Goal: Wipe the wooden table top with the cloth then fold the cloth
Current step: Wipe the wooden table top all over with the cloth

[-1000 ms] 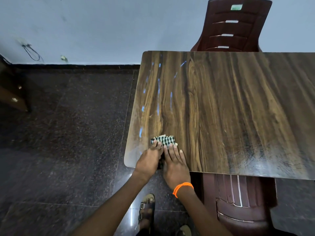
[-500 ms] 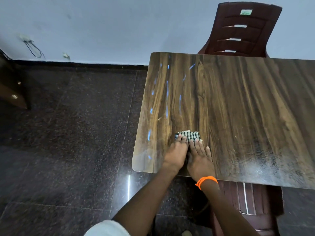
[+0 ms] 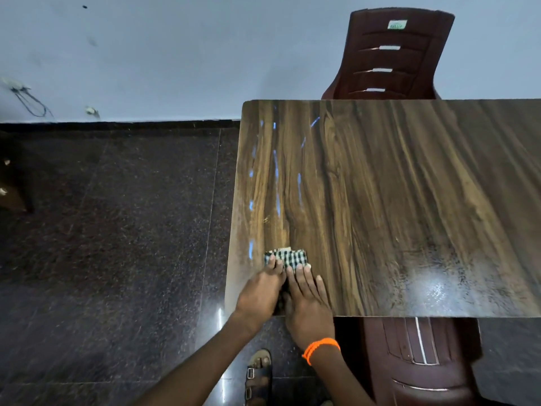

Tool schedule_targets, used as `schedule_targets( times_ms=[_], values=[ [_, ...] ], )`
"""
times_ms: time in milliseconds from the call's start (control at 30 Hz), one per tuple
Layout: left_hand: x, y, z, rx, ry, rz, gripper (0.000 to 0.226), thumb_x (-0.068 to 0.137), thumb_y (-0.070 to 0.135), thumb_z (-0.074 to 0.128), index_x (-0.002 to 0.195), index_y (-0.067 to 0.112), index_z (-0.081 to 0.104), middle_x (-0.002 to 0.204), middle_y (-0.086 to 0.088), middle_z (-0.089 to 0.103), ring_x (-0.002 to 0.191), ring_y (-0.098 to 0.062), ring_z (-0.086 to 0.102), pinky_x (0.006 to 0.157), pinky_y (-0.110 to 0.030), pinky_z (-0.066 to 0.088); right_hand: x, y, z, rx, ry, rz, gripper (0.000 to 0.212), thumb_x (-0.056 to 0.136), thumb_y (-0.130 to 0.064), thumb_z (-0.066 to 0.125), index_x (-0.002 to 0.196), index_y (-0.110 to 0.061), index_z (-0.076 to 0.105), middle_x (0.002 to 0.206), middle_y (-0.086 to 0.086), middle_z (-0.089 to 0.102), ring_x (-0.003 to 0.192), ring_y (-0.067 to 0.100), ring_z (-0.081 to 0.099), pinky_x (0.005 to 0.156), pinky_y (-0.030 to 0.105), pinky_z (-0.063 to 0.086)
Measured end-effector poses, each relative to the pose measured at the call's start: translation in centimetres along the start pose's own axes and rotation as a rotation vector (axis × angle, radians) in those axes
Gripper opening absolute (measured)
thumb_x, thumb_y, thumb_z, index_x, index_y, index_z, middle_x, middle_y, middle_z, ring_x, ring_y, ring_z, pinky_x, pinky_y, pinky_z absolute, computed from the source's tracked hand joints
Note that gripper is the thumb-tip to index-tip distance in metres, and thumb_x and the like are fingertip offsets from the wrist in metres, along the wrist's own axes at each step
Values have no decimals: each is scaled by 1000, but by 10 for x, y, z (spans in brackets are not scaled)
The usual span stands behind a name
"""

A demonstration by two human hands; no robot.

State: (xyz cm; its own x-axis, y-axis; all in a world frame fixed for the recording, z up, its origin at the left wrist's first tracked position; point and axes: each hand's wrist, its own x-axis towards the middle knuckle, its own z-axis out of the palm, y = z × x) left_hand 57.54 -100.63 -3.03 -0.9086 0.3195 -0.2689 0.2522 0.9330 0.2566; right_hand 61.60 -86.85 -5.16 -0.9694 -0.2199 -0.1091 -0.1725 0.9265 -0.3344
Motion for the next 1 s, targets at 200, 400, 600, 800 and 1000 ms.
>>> schedule_targets(
  times_ms=[200,400,600,800,1000],
  values=[
    [39,34,-1,-36,-41,103,54,99,6,38,152,8,27,163,-9,16,151,-23,16,115,-38,35,2,35,-12,-74,70,140,56,93,-32,34,144,-13,47,149,7,47,141,23,39,115,44,23],
    [111,50,-23,-123,5,41,55,97,9,47,150,8,32,161,-16,19,133,-32,48,103,-40,45,71,71,-27,-38,80,277,56,99,-22,47,152,-17,30,158,8,31,149,22,21,122,42,11],
    [154,3,-52,-144,61,-70,43,101,18,43,144,14,39,159,-12,27,130,-31,51,104,-41,46,147,50,-36,-2,34,165,59,99,-22,41,155,-16,20,162,8,19,152,22,9,123,39,5],
    [128,-48,-49,-71,51,-62,55,98,4,35,151,18,34,160,-6,27,148,-23,24,116,-34,33,150,7,-15,45,45,11,64,89,-16,54,150,-11,36,156,12,34,148,30,22,122,44,17],
    [96,-27,-24,-57,37,1,59,98,2,33,153,21,26,163,0,17,151,-18,13,114,-32,36,100,31,-8,-33,31,-35,62,93,-25,51,152,-17,33,156,5,37,148,21,25,118,43,20]
  ],
)
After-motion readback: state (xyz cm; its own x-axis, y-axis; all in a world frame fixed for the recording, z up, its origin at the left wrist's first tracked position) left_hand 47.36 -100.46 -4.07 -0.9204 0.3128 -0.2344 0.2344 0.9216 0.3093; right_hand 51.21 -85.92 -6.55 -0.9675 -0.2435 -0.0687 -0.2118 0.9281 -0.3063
